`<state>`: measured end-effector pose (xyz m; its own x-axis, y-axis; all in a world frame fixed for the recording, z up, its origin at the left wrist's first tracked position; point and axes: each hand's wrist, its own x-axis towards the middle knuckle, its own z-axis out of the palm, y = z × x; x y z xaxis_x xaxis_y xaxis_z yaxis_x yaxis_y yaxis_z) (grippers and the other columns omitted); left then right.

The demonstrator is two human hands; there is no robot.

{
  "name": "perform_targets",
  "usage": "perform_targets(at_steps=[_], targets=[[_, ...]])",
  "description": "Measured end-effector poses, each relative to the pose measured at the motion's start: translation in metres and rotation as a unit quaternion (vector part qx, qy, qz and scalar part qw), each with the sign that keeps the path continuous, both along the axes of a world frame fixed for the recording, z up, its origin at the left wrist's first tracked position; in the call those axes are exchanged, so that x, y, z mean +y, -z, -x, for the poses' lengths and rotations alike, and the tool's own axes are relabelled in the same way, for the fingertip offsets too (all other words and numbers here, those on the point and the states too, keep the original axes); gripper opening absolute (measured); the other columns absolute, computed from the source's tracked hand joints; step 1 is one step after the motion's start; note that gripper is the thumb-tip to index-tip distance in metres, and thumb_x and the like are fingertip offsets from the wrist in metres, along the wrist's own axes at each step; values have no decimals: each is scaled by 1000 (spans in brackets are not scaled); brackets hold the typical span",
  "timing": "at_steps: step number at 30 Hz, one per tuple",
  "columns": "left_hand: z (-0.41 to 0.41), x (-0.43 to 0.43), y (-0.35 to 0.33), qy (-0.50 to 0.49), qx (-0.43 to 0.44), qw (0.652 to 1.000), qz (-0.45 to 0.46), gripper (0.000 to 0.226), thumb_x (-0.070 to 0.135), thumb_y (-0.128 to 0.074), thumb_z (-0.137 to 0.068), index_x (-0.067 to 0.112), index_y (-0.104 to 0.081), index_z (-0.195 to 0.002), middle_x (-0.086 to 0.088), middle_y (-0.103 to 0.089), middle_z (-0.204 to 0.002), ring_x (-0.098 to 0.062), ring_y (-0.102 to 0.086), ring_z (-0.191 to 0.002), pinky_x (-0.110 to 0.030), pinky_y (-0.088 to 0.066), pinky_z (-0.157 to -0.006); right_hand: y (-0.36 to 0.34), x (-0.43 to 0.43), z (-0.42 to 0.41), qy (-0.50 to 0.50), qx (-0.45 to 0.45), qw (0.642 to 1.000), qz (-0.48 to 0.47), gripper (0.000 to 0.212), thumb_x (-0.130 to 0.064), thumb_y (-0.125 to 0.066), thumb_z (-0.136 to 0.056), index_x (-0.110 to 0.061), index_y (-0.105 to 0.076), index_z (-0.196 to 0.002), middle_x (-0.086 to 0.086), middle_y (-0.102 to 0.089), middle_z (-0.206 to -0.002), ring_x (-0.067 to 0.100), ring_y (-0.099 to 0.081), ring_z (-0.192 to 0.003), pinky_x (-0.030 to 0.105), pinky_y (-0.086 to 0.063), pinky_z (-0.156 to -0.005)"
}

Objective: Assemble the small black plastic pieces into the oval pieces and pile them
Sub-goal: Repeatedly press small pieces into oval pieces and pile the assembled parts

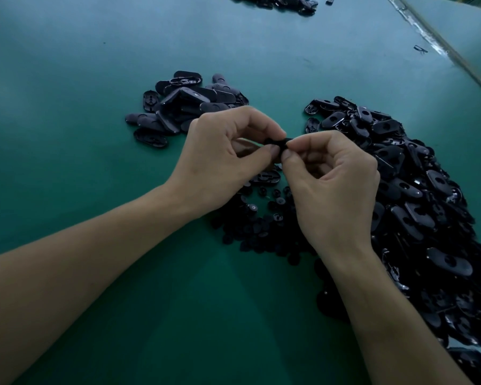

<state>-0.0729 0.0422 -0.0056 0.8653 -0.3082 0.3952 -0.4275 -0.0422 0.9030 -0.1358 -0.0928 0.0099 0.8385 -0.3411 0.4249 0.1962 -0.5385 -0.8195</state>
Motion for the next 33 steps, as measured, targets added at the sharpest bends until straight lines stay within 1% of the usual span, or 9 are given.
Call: perform_targets(at_steps=[5, 11, 15, 18, 21, 23, 25, 28, 33], targets=[[0, 1, -2, 12, 17, 1000, 22, 22, 2, -73, -81, 22, -69, -89, 6, -73, -82, -8, -73, -73, -22, -58, -73, 0, -2, 0, 14, 11, 1000, -4, 17, -14, -72, -88, -30, -67, -86, -13, -68, -71, 5, -68, -68, 26, -57, -68], [0, 0, -3, 7, 7, 1000, 15, 22, 4, -73, -81, 24, -67, -89, 5, -71, -80, -8, -70, -72, -26, -61, -73, 0, -2, 2, 4, 4, 1000, 0, 16, -12, -74, -88, -28, -70, -86, -13, -69, -72, 6, -68, -68, 21, -56, -65], [0, 1, -3, 9, 9, 1000, 17, 22, 2, -73, -82, 23, -68, -90, 7, -72, -80, -8, -72, -73, -25, -60, -74, 0, -4, 1, -7, 5, 1000, -7, 17, -11, -73, -88, -28, -69, -85, -11, -69, -73, 8, -67, -68, 24, -56, -65], [0, 2, -3, 21, 31, 999, 32, 25, -4, -72, -84, 19, -68, -92, 7, -73, -79, -11, -74, -75, -25, -61, -73, 0, -6, -1, -6, 6, 997, -71, 15, -12, -72, -87, -26, -70, -84, -6, -70, -73, 10, -67, -66, 27, -56, -64], [0, 4, -4, 45, 67, 995, 65, 23, -8, -68, -88, 13, -67, -97, -2, -75, -84, -21, -77, -78, -28, -61, -72, -4, -11, -3, -34, 1, 984, -173, 14, -8, -72, -87, -22, -70, -87, -3, -72, -76, 13, -67, -69, 25, -53, -65], [0, 4, -5, 51, 75, 993, 79, 22, -9, -67, -89, 11, -66, -99, -2, -76, -82, -21, -77, -79, -27, -61, -71, -6, -13, -3, -68, 3, 970, -235, 12, -8, -71, -87, -18, -70, -94, -4, -70, -76, 11, -66, -69, 22, -52, -65], [1, 3, -6, 48, 74, 992, 86, 22, -10, -66, -90, 10, -66, -99, -1, -76, -81, -21, -77, -79, -27, -61, -71, -7, -16, -5, -93, 10, 955, -281, 19, -9, -68, -86, -17, -71, -103, -4, -66, -77, 9, -62, -68, 21, -50, -66], [0, 3, -7, 34, 64, 994, 86, 19, -9, -66, -90, 8, -64, -100, -5, -75, -85, -21, -77, -80, -27, -61, -71, -7, -17, -6, -108, 26, 952, -286, 26, -10, -61, -87, -17, -74, -109, -5, -66, -78, 6, -57, -68, 21, -48, -69], [0, 3, -6, 24, 66, 993, 91, 20, -10, -65, -90, 8, -64, -98, -10, -74, -87, -20, -77, -79, -27, -61, -70, -8, -17, -4, -120, 33, 956, -265, 20, -10, -57, -91, -17, -73, -100, -5, -64, -78, 7, -55, -69, 23, -47, -68]])
